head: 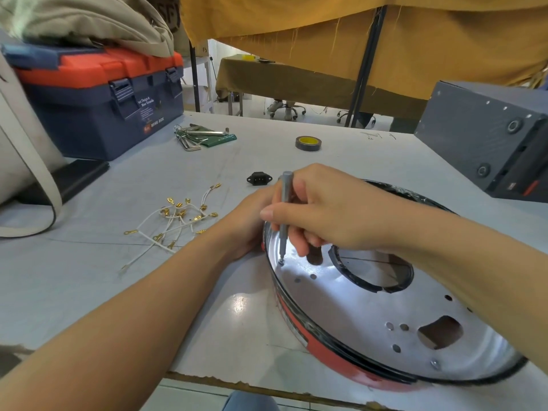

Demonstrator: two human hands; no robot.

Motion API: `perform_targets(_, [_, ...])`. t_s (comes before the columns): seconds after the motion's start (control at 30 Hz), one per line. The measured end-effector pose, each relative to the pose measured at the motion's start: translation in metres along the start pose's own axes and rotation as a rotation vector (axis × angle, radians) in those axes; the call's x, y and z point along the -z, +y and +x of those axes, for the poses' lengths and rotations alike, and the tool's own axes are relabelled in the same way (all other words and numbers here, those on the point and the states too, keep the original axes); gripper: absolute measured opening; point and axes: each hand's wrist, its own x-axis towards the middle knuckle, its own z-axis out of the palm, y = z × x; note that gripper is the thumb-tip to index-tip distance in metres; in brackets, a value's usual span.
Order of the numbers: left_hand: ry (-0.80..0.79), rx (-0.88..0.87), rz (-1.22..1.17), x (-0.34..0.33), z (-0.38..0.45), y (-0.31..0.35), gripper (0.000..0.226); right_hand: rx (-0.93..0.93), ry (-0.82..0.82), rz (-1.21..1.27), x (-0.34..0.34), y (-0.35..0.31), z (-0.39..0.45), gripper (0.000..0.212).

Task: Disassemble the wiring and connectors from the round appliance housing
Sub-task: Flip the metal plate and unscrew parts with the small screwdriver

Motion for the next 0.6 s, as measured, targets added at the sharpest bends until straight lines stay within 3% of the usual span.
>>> perform_targets(0.17, [-0.068, -0.043, -0.041, 0.002, 0.002, 0.000, 0.061, 0.082, -0.063, 0.038, 0.004, 0.008, 0.003, 0.029])
perform_targets(0.3, [-0.057, -0.017, -0.090, 0.004, 0.004, -0.001, 0.046, 0.108, -0.155, 0.076, 0.010, 0.011, 0.005, 0.023])
perform_targets(0.47, [-0.012, -0.013, -0.040, 0.003, 0.006, -0.002, 0.056, 0.082, -0.291, 0.078, 0.017, 0.010, 0.013, 0.019])
perform_targets(0.6, [-0.011, -0.020, -0.047, 0.003, 0.006, -0.002, 0.053, 0.069, -0.307, 0.048, 0.021, 0.007, 0.017, 0.017])
